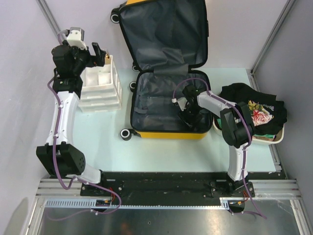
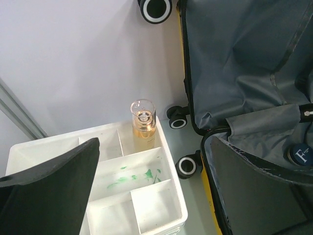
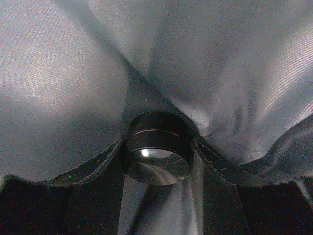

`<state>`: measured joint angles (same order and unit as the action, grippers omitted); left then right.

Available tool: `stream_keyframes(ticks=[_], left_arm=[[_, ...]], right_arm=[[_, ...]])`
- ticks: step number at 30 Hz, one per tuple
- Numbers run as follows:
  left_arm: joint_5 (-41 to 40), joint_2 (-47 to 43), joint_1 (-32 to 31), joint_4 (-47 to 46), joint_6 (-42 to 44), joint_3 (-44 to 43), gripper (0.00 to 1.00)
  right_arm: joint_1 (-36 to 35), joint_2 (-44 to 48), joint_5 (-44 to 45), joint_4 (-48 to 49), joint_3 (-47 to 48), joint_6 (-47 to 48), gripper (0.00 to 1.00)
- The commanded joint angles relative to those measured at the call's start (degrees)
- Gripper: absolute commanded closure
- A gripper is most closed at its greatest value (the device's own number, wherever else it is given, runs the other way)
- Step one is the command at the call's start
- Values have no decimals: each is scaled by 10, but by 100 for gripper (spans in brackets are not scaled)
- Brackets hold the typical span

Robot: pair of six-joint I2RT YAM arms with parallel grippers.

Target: Open, take out, and arrange the luggage

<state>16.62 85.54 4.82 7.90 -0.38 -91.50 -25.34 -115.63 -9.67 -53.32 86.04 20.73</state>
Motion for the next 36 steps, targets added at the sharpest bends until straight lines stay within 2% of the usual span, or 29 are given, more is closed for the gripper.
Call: stream_keyframes(ticks=[1,5,9,13,17,21,24,27,32,34,36], left_arm=[[5,-25,-3,-11,19,4,0],[56,-30,-3,-11,16,5,0],[96,-49,-27,-9,35,17,1],[150,-76,-59,-6,58,56,1],[217,-97,-84,-4,64,103,1],[278,-128,-141,-4,138,168,0],[320,-155,-191,-5,221,213,0],[290,-165,-247,-5,293,248,0],[230,-147,-307,-7,307,256,4],[214,-142,-322,-7,305,257,6],[202,-136,-320,-9,282,258,6]], right_arm=[[0,38,8,19,13,-7,62],[25,66,-52,18,60,-17,73],[63,88,-160,41,122,-37,74],[94,91,-232,69,176,-77,76],[120,95,-343,114,205,-165,76],[123,117,-466,218,190,-252,78],[113,125,-510,239,184,-281,79],[93,132,-484,221,185,-286,79],[39,154,-385,177,173,-229,76],[28,167,-296,161,143,-208,77],[16,168,-190,140,123,-146,77]])
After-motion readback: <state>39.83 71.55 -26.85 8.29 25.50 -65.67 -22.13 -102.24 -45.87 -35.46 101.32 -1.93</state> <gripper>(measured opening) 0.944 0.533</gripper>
